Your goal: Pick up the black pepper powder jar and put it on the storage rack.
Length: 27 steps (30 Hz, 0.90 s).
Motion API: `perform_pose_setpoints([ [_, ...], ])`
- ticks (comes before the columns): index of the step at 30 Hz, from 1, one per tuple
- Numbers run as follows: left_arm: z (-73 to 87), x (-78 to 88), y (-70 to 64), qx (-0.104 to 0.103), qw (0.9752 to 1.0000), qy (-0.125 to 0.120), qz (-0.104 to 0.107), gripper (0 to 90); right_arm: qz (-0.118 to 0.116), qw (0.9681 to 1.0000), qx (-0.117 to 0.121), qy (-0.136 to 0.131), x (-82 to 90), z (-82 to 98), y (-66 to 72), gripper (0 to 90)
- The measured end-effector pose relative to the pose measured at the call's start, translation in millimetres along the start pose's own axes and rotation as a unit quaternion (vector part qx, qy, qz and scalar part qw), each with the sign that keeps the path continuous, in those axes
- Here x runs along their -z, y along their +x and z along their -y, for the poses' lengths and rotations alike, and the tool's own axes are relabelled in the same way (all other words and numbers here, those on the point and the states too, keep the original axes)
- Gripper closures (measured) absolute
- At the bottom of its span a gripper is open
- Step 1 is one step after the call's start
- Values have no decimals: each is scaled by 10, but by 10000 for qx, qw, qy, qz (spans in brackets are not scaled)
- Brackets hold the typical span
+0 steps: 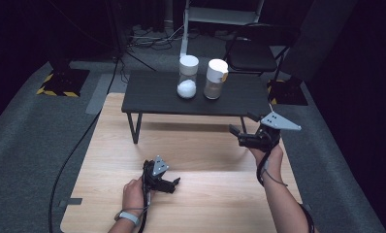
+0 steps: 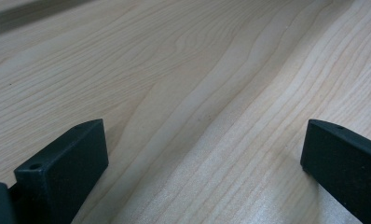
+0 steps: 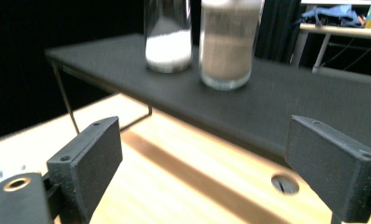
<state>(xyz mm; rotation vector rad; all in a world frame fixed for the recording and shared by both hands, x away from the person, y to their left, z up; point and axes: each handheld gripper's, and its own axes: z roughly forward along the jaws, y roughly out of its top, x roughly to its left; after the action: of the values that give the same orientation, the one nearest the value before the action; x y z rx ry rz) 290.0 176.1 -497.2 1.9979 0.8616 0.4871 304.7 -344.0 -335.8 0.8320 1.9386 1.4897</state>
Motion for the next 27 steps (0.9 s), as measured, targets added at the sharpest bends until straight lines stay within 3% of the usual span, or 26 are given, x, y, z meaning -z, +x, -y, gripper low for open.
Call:
perform_pose_setpoints([
  [6,-1,0,1,4,10000,3,2,0,-3,9996,17,291,101,339,101,101],
  [9,-1,0,1,6,10000,2,1,0,22,9983,-62,580,138,485,157,110],
  [15,-1,0,0,9,10000,1,2,0,244,9973,-260,643,277,937,363,101],
  [19,-1,-1,1,9,10000,1,3,0,131,9967,-380,711,275,1207,348,89],
  [27,-2,-5,3,13,10000,-4,8,0,67,9931,-458,1077,264,1437,358,85],
])
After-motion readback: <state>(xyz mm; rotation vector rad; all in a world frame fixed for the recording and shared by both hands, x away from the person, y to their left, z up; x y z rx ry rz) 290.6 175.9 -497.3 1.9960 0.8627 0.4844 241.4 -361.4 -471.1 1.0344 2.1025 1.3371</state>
